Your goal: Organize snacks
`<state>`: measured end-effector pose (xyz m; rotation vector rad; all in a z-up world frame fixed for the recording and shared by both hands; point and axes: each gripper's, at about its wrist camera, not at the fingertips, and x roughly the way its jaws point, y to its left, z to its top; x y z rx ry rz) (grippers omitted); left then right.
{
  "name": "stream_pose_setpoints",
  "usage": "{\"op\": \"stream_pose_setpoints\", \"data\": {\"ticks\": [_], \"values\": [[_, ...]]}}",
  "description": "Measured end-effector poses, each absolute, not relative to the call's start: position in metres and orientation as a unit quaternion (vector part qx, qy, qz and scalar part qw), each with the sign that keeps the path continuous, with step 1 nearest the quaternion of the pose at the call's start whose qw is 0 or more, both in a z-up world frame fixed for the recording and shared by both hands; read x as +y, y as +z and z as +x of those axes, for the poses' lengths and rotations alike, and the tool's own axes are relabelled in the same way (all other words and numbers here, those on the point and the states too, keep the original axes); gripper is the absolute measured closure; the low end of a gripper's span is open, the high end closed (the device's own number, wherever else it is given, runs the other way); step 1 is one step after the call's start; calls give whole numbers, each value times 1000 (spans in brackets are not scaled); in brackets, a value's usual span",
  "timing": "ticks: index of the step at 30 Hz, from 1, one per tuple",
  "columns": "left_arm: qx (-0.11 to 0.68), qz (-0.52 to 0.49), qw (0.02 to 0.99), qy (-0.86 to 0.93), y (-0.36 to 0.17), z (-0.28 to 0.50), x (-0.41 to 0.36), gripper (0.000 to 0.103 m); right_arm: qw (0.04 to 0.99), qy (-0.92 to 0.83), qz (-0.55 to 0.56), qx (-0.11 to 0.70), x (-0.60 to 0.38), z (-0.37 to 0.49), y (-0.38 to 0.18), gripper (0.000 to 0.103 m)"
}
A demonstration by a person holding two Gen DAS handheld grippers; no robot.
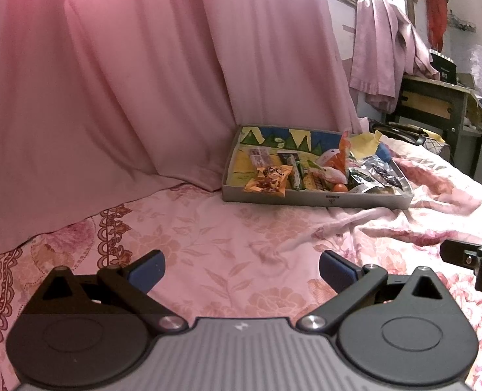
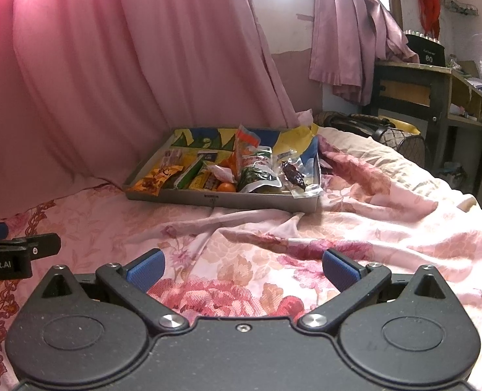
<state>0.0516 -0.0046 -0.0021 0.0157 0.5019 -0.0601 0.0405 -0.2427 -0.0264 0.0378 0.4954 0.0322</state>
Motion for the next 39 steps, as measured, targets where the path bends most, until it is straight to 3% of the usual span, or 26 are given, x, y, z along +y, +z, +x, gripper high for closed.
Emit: {"op": "stream_pose_setpoints", "data": {"ticks": [39], "values": [[258,22,965,-30,-1,52,-5,0,968,17,19,250,-242,40,-31,1]]}}
